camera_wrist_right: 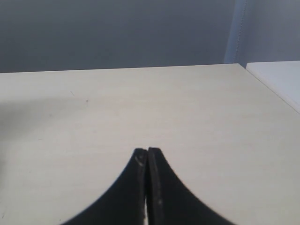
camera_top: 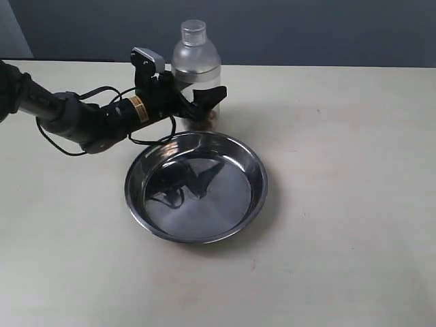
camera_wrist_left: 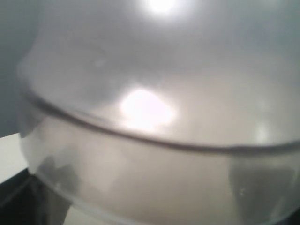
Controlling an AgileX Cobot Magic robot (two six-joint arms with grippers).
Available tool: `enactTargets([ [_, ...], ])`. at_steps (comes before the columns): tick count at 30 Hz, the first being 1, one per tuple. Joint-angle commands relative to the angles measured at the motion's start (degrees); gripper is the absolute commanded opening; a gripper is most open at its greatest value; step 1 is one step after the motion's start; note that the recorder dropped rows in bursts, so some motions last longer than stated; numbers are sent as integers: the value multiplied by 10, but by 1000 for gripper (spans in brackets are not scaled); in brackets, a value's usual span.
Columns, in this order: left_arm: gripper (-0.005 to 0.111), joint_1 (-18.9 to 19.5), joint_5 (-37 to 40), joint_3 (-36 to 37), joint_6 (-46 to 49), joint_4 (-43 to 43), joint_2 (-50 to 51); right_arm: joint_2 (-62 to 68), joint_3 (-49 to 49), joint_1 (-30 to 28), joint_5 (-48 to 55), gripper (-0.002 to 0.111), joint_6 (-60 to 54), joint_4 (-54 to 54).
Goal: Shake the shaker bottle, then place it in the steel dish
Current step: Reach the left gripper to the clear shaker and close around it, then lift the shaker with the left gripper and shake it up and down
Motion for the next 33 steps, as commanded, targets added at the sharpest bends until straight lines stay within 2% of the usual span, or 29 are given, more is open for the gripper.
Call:
enactTargets([
  [1,1,1,-19,-2,-22,-27,-46,-3,1,-3,-5,-1,-2,0],
  [4,1,2,17,-2,-24,-10,-127,-3,1,-3,-5,-1,-2,0],
  [8,1,4,140,-2,-86,47,-273,-3,1,-3,-5,-1,-2,0],
  [11,1,5,204,3,-201,130,-376,-3,1,-3,-5,-1,-2,0],
  [12,1,5,219,14,-249,184,-401,-3,1,-3,-5,-1,-2,0],
  [13,1,-1,226,32,-279,242,-412,-3,1,-3,-5,-1,-2,0],
  [15,1,-20,260,93,-306,284,-403,-3,1,-3,-5,-1,-2,0],
  [17,1,-41,295,156,-302,271,-370,-3,1,-3,-5,-1,-2,0],
  [19,1,-48,275,202,-300,259,-353,-3,1,-3,-5,-1,-2,0],
  [21,0,-47,216,198,-300,254,-397,-3,1,-3,-5,-1,-2,0],
  [22,0,-46,220,187,-297,243,-435,-3,1,-3,-5,-1,-2,0],
  [24,0,-51,303,170,-294,233,-503,-3,1,-3,-5,-1,-2,0],
  [25,0,-59,335,188,-297,231,-511,-3,1,-3,-5,-1,-2,0],
  [28,0,-89,368,274,-264,188,-455,-3,1,-3,-5,-1,-2,0],
  [30,0,-89,346,289,-282,140,-419,-3,1,-3,-5,-1,-2,0],
  [33,0,-69,237,258,-301,180,-502,-3,1,-3,-5,-1,-2,0],
])
